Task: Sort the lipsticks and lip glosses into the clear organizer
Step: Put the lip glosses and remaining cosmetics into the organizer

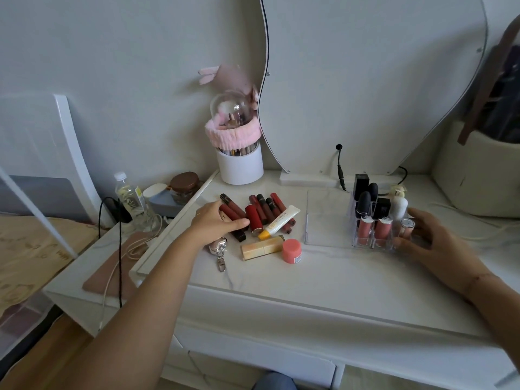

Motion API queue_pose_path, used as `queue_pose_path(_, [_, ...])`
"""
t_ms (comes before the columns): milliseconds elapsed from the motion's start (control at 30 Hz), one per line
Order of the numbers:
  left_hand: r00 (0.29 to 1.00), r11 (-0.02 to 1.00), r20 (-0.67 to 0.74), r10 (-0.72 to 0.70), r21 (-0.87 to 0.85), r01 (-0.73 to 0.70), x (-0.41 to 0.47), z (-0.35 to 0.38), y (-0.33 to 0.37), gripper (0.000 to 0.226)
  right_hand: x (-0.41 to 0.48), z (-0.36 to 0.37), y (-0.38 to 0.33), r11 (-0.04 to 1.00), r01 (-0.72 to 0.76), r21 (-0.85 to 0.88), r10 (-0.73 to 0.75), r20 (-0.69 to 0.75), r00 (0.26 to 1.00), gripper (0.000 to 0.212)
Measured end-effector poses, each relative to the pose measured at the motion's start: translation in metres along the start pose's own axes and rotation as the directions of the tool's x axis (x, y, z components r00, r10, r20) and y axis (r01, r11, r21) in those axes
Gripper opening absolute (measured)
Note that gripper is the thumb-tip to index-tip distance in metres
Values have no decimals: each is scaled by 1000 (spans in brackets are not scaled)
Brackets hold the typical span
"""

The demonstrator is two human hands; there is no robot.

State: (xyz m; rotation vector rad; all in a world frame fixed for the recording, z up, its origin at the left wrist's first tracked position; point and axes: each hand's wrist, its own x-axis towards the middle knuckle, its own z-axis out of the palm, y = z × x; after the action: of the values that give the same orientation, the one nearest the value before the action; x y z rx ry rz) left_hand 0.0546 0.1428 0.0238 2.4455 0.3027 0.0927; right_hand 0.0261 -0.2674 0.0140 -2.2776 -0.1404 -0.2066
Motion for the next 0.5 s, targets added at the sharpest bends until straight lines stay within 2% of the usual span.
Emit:
queue_pose_path(67, [1000,998,16,-5,-56,6,3,1,-3,70,0,0,0,1000,0,5,0,6,1000,70])
queue_pose_path(167, [999,988,22,-40,-149,43,7,2,-7,94,1,0,0,1000,-4,12,4,13,1000,70])
queue_pose_path(233, [1000,979,0,-18,-201,18,9,5,-8,102,1,-1,-1,1000,-8,17,7,21,1000,70])
queue_pose_path(333, [994,954,-90,58,-289,-82,9,7,-9,86,0,-1,-2,1000,-6,16,6,20,1000,70])
queue_pose_path(500, [939,871,-316,135,-413,-265,5,-2,8,34,-1,-1,-3,999,-11,35,10,23,1000,71])
